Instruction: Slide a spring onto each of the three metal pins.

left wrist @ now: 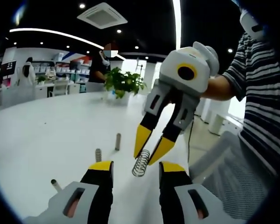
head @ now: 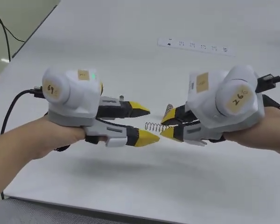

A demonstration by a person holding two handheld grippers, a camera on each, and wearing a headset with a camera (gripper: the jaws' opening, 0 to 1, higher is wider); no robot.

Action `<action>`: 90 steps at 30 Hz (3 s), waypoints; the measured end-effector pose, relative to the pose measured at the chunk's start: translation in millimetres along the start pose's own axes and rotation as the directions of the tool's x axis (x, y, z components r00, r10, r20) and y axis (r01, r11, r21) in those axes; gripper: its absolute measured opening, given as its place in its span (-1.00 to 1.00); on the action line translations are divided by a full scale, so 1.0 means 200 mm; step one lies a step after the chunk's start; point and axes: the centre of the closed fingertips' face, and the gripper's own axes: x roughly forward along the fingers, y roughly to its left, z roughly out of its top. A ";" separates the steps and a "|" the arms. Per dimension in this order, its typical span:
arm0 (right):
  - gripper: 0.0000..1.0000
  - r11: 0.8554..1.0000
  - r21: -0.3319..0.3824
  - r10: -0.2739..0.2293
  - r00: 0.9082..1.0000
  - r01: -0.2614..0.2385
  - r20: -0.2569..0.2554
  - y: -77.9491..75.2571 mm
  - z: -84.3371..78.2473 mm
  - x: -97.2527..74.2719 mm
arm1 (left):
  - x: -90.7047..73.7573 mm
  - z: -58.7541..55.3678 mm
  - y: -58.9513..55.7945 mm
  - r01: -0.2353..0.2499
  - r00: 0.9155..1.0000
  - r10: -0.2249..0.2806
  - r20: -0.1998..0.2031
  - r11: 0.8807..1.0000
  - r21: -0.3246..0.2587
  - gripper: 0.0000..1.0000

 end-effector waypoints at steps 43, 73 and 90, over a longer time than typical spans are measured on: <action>-0.84 0.999 -0.041 -0.002 1.000 0.003 0.028 0.01 0.04 -0.03 | 0.01 0.00 -0.06 0.074 0.997 -0.074 0.008 0.997 0.020 -0.95; -0.77 1.000 0.014 0.023 0.997 -0.024 0.071 0.08 -0.06 -0.02 | 0.02 -0.03 -0.11 0.152 0.988 -0.152 -0.030 0.988 0.013 -0.95; -0.86 1.000 -0.018 0.012 0.995 -0.010 0.103 0.07 -0.02 -0.05 | 0.01 -0.04 -0.12 0.167 0.985 -0.167 -0.036 0.986 0.012 -0.95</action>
